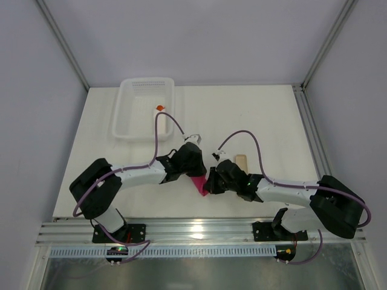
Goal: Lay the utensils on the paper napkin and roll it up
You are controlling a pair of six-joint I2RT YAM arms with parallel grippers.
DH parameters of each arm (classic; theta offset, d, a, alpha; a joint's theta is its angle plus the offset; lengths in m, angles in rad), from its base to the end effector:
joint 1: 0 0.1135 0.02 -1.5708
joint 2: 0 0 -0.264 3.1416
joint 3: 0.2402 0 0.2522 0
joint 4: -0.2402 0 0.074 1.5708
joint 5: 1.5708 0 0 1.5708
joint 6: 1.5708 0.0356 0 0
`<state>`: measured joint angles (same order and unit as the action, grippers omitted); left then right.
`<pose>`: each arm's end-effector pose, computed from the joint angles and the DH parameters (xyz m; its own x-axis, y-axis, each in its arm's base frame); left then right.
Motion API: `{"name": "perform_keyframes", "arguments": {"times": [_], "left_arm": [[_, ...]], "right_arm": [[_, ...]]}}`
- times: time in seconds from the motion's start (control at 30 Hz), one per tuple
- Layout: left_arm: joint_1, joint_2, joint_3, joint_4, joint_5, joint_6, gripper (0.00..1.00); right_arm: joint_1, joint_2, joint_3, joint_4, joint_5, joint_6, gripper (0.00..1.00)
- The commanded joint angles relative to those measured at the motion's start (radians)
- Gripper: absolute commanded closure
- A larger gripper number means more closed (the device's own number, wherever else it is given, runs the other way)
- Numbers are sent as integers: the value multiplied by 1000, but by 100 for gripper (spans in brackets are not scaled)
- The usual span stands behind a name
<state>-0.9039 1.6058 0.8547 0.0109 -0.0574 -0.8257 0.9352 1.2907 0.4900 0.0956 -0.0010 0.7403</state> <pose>0.2058 -0.2581 0.1801 -0.8402 -0.1190 -0.5291 0.2075 0.8308 -0.5165 0.1449 0.1964 0.1621 -0.8271 0.0150 -0.5618 -0.3349 0.7896 0.5142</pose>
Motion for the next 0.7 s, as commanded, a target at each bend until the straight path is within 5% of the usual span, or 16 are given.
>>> {"name": "perform_keyframes", "arguments": {"times": [0.0,0.67], "left_arm": [[-4,9,43,44,8,19,100],[-6,123,121,46,34,28,100]], "right_arm": [[8,-8,-14,10,26,4,96],[11,56,-80,70,-4,37,96]]}}
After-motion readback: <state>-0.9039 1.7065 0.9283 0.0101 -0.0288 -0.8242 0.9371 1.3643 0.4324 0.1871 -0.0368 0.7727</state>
